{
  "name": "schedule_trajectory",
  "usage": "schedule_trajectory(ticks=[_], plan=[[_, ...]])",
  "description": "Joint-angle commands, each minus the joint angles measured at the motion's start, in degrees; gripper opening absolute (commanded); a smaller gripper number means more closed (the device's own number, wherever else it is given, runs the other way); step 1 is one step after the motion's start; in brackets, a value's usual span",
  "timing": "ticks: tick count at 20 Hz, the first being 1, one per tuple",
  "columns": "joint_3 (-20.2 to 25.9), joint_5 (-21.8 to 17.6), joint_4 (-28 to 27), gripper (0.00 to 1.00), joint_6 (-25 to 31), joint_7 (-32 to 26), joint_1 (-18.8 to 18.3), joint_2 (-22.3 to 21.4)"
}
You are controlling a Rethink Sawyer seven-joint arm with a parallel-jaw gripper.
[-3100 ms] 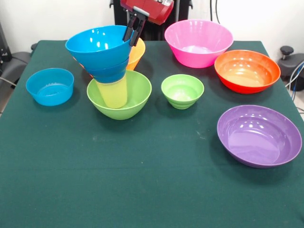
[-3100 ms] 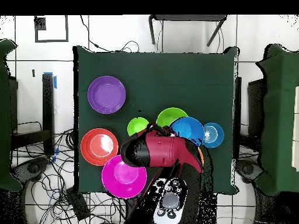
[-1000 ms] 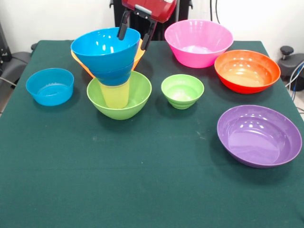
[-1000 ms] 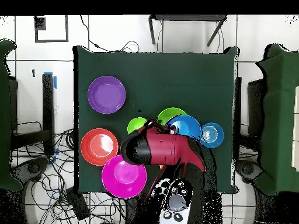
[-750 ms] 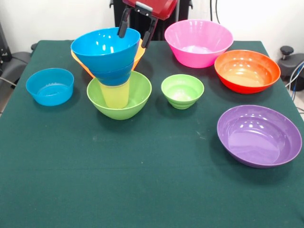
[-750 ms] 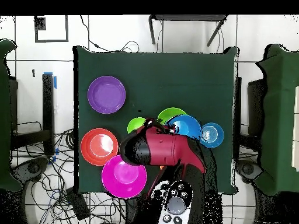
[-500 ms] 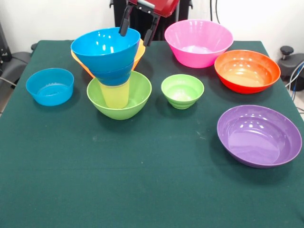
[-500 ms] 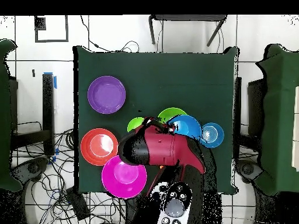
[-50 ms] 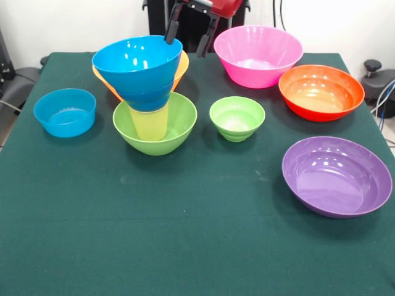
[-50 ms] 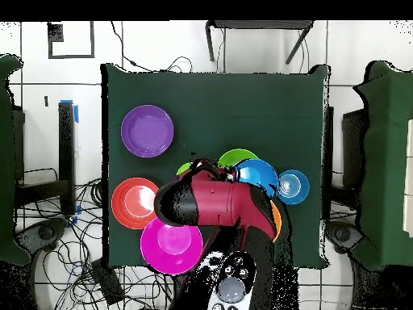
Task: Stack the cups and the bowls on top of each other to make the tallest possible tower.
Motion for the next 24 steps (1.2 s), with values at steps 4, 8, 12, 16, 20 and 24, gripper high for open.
schedule_trajectory(ticks=[4, 8, 12, 16, 20, 24], plan=[[2.4, 2.1, -3.5, 1.0, 9.2, 5.7, 2.8, 0.9], [1.5, 3.2, -3.8, 1.0, 9.8, 7.2, 4.4, 1.2], [0.3, 5.3, -5.0, 1.0, 9.3, 10.5, 6.6, 3.0], [-1.2, 8.4, -4.6, 1.0, 8.0, 14.0, 9.0, 4.7], [-1.5, 12.5, -0.6, 1.0, 2.9, 17.4, 10.2, 6.1], [-1.6, 15.2, 3.1, 1.0, -3.8, 19.6, 10.9, 8.3]])
